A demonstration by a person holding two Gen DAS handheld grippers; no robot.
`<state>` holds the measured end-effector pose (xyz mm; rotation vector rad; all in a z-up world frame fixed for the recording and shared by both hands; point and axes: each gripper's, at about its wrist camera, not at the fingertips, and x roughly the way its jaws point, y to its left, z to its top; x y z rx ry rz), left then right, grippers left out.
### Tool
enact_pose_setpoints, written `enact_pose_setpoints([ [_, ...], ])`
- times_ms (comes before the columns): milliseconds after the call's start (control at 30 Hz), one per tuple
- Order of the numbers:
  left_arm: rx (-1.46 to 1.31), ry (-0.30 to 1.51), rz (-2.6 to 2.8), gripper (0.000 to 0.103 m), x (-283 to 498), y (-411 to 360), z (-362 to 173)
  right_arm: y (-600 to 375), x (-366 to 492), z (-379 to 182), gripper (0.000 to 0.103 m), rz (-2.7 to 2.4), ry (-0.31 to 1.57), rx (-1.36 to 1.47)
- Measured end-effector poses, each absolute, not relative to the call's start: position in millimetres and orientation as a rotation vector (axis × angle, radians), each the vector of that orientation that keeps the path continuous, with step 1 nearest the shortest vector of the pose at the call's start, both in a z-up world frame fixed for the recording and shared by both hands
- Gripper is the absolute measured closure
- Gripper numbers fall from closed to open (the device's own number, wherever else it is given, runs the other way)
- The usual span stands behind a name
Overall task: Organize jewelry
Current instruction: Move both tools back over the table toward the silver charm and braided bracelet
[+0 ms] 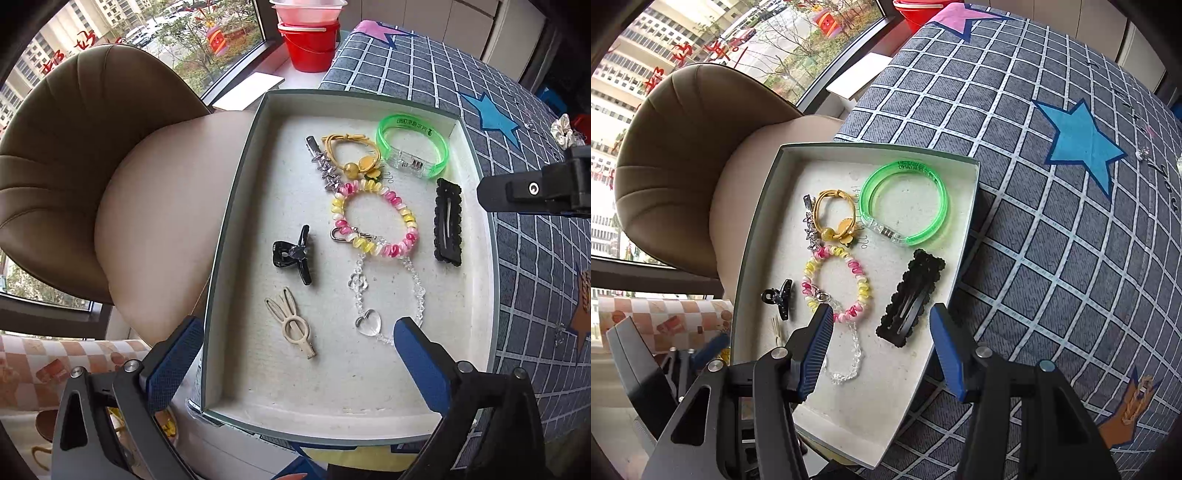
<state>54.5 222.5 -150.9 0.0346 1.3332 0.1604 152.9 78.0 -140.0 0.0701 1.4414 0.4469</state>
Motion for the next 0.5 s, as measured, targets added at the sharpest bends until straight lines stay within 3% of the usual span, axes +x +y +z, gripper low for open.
enact_pose_setpoints([
  [167,0.057,1.338,0.153,0.0,54,217,-151,62,143,-135,0.044,0.425,1.438,0.075],
  [233,0.069,1.333,0.144,0.0,54,210,-147,52,140,-133,0.035,0.416,1.436,0.08],
  [300,0.084,1.331,0.132,0.0,56,203,-144,41,136,-131,0.019,0.403,1.431,0.095],
  [500,0.122,1.318,0.072,0.0,61,177,-131,-3,119,-131,0.016,0.327,1.417,0.153],
])
